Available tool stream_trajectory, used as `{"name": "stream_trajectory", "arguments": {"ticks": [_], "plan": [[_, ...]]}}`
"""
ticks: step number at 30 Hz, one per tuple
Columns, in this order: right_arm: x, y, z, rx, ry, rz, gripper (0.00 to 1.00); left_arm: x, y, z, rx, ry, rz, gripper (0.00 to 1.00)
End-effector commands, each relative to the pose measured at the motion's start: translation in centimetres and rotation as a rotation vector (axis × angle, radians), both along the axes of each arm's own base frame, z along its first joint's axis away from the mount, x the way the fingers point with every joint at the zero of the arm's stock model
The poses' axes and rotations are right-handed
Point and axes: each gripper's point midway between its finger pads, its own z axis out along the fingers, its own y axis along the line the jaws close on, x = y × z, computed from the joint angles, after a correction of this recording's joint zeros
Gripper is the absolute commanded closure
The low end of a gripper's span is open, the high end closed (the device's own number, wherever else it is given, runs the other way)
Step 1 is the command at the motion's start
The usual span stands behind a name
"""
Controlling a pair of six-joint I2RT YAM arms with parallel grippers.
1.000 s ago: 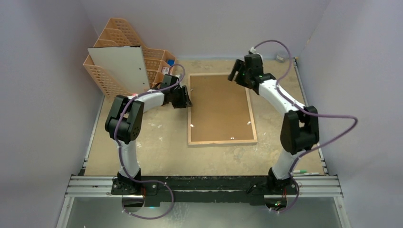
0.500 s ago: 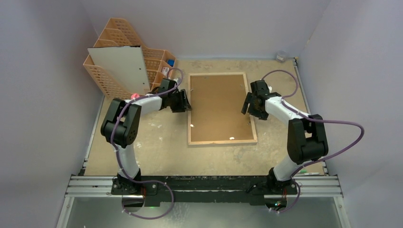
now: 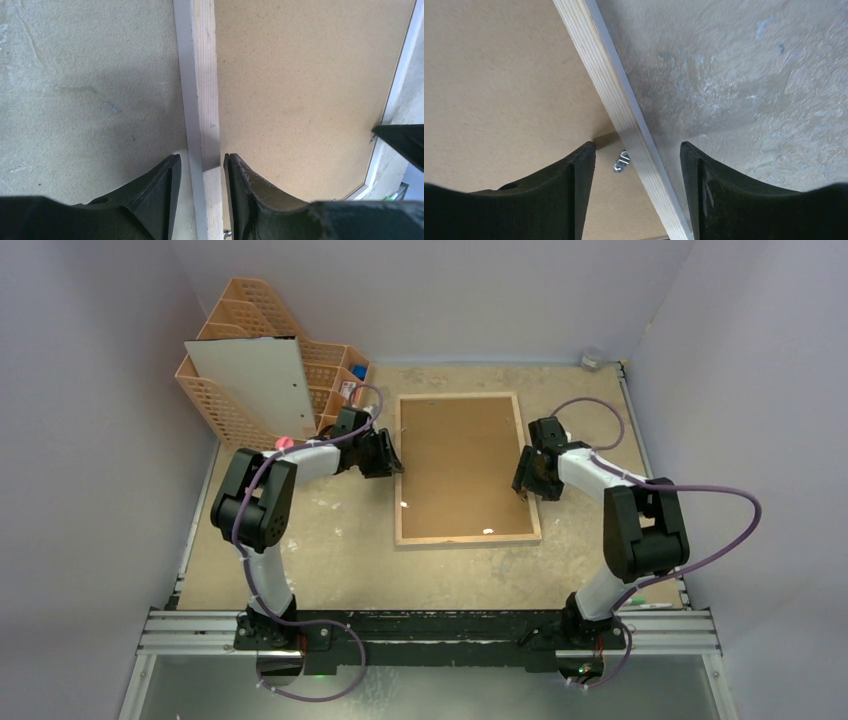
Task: Put the photo into the frame
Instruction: Install the photo frame at the center of the board.
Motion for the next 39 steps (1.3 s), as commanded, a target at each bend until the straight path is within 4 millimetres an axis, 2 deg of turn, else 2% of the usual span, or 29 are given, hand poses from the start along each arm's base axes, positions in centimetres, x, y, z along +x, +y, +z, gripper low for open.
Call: {"name": "stream_trajectory", "arguments": {"ticks": [1, 6, 11, 15, 20, 24, 28, 34, 39], "plan": [[-2.0, -0.2, -1.0, 0.010, 0.062, 0.016, 0.36, 0.4, -1.2, 2.2, -0.069, -0.047, -0.001, 0.60], [-2.7, 0.0, -1.4, 0.027, 0.068, -0.005, 0.51, 0.4, -1.7, 2.2, -0.087, -0.041, -0.001, 0.61], [-3.2, 0.0, -1.5, 0.033, 0.074, -0.001, 0.59, 0.3, -1.9, 2.1, -0.092, -0.037, -0.003, 0.62], [-3.7, 0.1, -1.0, 0.050, 0.072, 0.013, 0.58, 0.1, -2.1, 2.0, -0.098, -0.031, 0.001, 0.62], [-4.6, 0.1, -0.8, 0.060, 0.086, 0.019, 0.51, 0.2, -2.6, 2.1, -0.115, -0.044, 0.004, 0.62], [-5.1, 0.0, -1.2, 0.056, 0.093, 0.009, 0.52, 0.0, -2.8, 2.0, -0.120, -0.042, 0.005, 0.63], [-4.7, -0.2, -1.7, 0.052, 0.084, -0.012, 0.53, -0.1, -2.8, 1.7, -0.116, -0.036, 0.003, 0.63], [-3.5, 0.2, -1.9, 0.071, 0.059, -0.024, 0.42, -0.3, -2.8, 1.5, -0.114, -0.031, -0.002, 0.63], [-2.7, 0.4, -1.8, 0.080, 0.045, -0.047, 0.44, -0.3, -2.8, 1.3, -0.111, -0.028, -0.003, 0.63]]}}
